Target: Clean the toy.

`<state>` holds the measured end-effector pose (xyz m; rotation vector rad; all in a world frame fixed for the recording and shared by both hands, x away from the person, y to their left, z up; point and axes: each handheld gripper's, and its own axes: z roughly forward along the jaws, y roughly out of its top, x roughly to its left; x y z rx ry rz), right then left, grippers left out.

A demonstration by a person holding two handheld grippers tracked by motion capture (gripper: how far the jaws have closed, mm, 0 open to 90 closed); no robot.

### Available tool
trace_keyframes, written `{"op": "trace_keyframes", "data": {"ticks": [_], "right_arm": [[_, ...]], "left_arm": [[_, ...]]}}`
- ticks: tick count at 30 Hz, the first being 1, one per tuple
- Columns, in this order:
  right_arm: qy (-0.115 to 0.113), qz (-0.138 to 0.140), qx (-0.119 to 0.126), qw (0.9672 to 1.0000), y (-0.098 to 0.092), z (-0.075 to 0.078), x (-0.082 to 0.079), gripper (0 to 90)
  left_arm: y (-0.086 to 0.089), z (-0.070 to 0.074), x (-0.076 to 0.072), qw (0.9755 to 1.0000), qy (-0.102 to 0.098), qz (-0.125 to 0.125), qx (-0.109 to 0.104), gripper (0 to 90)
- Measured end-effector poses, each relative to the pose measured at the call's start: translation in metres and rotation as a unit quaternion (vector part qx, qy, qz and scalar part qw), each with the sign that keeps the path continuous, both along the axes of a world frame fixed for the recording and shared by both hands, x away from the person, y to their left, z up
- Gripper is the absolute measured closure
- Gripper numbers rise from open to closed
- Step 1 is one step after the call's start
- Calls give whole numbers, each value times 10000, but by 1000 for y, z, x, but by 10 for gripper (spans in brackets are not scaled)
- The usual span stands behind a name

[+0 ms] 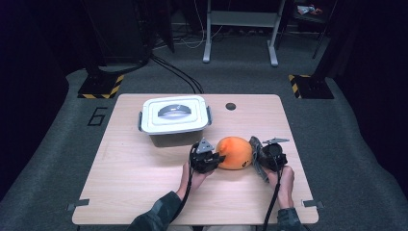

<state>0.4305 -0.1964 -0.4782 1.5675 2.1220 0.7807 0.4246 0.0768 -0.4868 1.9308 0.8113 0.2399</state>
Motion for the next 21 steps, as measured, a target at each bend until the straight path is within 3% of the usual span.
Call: {"op": "trace_keyframes", "data": {"ticks": [6,9,13,17,21], "right_arm": [[-440,27,128,9989,-1,32,-14,736],[-757,311,139,9965,10,50,-21,735],[-978,747,80,9924,35,67,-28,734],[-1078,1070,-6,9884,60,73,-29,733],[-1004,1054,-262,9890,75,65,-24,733]], "left_arm": [[0,1,0,10000,-28,2,16,765],[-2,2,0,10000,-43,-20,36,765],[-4,3,-1,10000,-58,-24,60,765],[-6,3,-1,9999,-113,-54,107,765],[-5,3,0,9999,-84,-61,123,765]]}}
